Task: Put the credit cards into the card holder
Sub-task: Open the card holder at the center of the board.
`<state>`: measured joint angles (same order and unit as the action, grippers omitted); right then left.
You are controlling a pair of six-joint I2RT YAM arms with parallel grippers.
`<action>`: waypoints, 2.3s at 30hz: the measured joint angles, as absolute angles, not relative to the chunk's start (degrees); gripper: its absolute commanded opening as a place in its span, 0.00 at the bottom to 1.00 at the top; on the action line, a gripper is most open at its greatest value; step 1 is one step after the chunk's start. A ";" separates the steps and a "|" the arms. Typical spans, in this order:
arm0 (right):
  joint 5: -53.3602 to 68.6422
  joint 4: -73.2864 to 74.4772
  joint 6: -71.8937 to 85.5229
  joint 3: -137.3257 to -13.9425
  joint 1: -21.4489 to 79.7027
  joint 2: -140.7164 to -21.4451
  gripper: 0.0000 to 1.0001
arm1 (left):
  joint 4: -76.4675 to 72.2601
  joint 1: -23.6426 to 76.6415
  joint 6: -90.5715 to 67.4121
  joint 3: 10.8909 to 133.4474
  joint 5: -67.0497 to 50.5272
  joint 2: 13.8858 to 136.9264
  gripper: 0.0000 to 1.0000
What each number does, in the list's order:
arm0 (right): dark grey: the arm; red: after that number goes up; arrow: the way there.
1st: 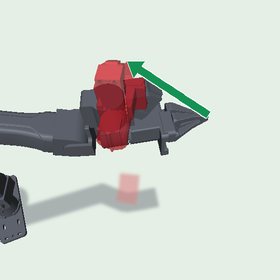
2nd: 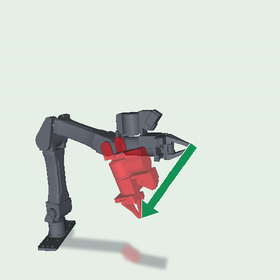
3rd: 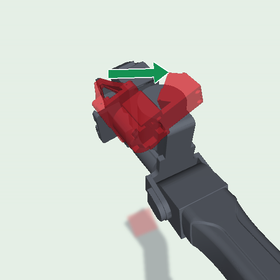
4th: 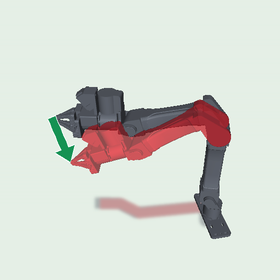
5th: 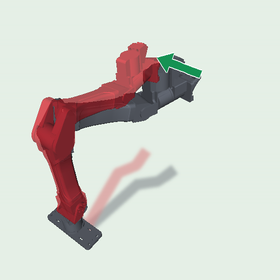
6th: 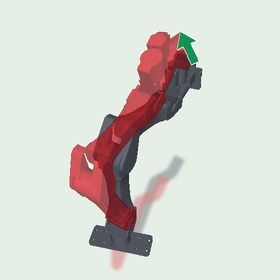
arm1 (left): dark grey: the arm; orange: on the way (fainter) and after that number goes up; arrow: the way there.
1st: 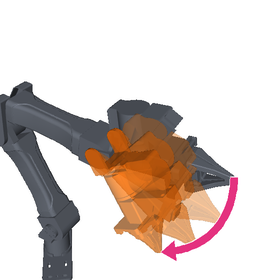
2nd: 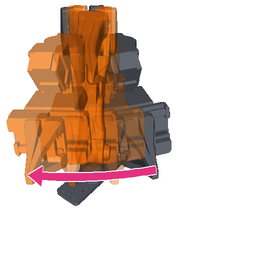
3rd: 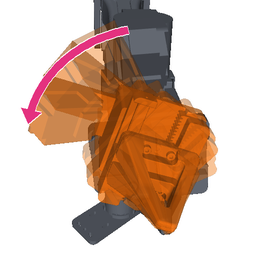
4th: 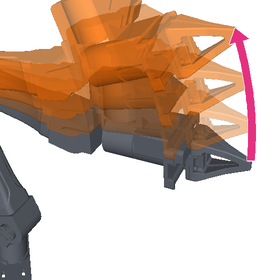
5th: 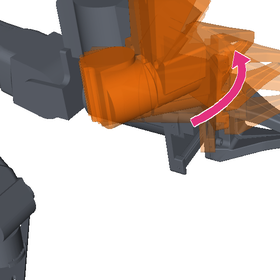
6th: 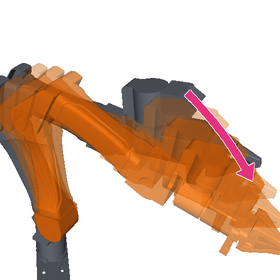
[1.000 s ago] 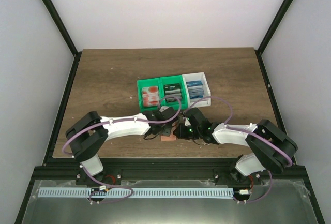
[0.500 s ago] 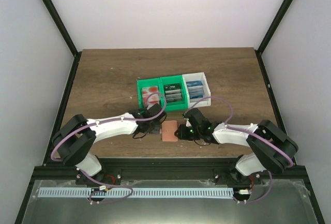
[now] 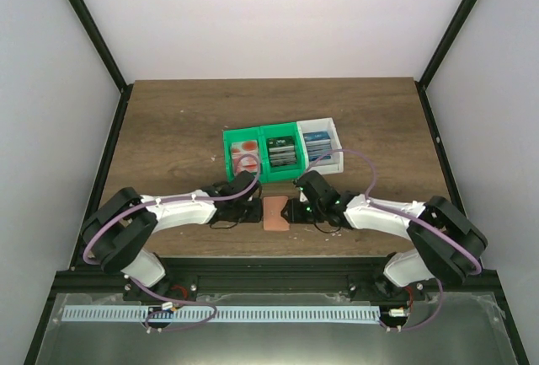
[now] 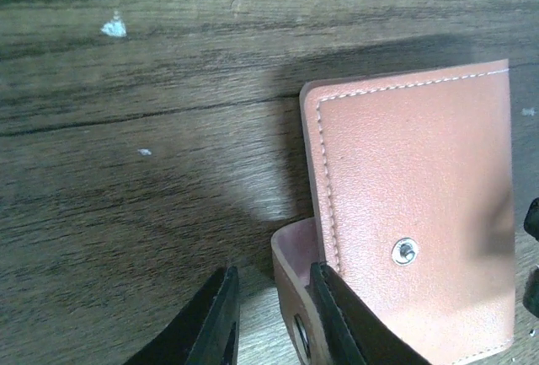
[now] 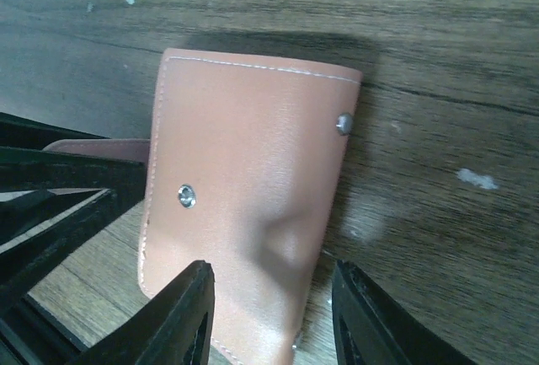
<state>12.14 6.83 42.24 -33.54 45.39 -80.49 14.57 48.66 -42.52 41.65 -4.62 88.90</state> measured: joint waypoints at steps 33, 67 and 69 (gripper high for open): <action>9.89 13.28 45.10 -40.47 47.88 -80.38 0.75 | 3.27 47.44 -44.05 35.22 -14.87 77.73 0.00; 2.63 17.52 46.35 -38.41 47.90 -76.66 0.69 | 7.79 47.24 -41.52 36.62 -13.06 75.13 0.00; 0.80 18.76 46.24 -38.72 47.90 -76.44 0.71 | 8.82 47.24 -41.47 36.69 -11.88 75.44 0.00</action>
